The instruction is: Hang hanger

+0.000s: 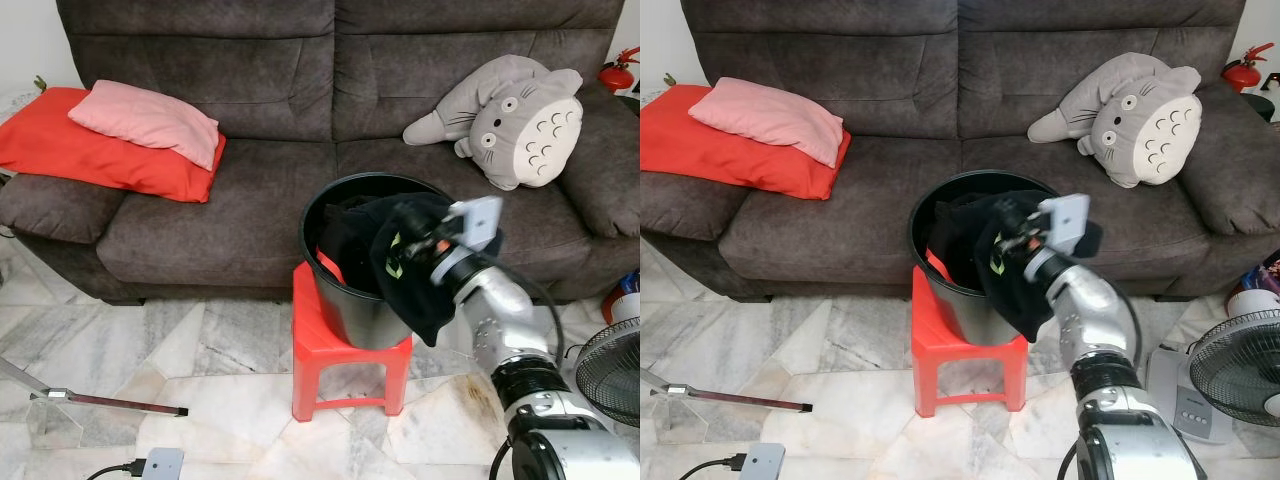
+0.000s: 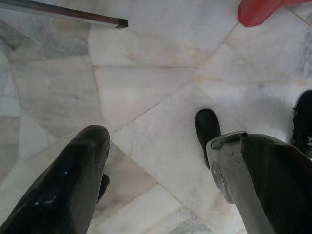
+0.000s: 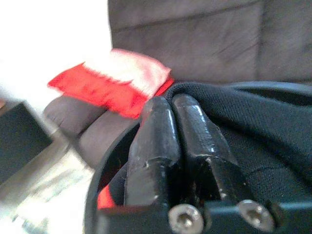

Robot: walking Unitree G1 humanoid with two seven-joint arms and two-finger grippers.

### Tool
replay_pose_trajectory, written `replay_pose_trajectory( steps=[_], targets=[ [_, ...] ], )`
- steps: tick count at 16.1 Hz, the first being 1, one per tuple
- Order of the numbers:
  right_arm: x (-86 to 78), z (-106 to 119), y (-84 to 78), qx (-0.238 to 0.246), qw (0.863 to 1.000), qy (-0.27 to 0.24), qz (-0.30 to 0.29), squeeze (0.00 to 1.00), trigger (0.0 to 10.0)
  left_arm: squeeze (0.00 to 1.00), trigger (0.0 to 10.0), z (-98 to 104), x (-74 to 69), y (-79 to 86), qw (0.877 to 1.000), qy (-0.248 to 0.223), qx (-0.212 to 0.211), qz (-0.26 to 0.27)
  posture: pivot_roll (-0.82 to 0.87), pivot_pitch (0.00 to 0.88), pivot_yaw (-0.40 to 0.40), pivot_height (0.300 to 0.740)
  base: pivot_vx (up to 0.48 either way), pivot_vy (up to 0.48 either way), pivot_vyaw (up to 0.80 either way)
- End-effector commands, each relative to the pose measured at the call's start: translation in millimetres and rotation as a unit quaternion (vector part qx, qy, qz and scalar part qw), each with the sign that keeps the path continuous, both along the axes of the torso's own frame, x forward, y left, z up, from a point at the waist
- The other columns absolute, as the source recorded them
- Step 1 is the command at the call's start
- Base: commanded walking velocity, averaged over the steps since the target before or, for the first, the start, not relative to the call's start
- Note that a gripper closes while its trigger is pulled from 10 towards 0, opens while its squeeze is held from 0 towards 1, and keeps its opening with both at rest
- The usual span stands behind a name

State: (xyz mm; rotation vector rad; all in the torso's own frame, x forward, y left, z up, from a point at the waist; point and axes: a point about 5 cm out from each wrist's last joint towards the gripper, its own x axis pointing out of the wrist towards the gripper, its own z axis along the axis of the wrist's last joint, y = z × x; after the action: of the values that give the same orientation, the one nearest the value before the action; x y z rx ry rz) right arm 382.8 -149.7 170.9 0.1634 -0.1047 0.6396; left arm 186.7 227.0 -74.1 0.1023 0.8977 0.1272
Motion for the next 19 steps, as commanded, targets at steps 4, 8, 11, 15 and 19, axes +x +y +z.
replay_pose_trajectory(
  steps=[4,8,11,15,19],
  targets=[
    [-19.8,-45,19.4,-0.131,0.976,0.071,0.158,0.00,0.0,0.00,10.0,-2,-8.0,7.2,1.000,0.013,0.010,0.005,-0.06,0.181,0.034,0.740,0.000,0.000,0.00],
    [-25.2,-61,12.6,-0.167,0.967,0.105,0.162,0.00,0.0,0.00,10.0,-3,-9.2,8.4,1.000,0.013,0.012,0.007,-0.06,0.181,0.035,0.740,0.000,0.000,0.00],
    [-2.6,-20,-17.0,-0.040,0.998,0.052,0.021,0.00,0.0,0.00,10.0,-3,-9.6,8.0,1.000,0.013,0.012,0.007,-0.06,0.183,0.041,0.740,0.000,0.000,0.00],
    [14.1,26,-49.8,-0.004,0.996,0.013,-0.085,0.00,0.0,0.00,10.0,-2,-9.4,9.6,1.000,0.014,0.015,0.004,-0.07,0.180,0.042,0.740,0.000,0.000,0.00],
    [16.6,29,-45.3,0.004,0.995,0.006,-0.098,0.00,0.0,0.00,10.0,-2,-7.3,7.4,1.000,0.007,0.005,0.007,-0.07,0.180,0.044,0.740,0.000,0.000,0.00]
  ],
)
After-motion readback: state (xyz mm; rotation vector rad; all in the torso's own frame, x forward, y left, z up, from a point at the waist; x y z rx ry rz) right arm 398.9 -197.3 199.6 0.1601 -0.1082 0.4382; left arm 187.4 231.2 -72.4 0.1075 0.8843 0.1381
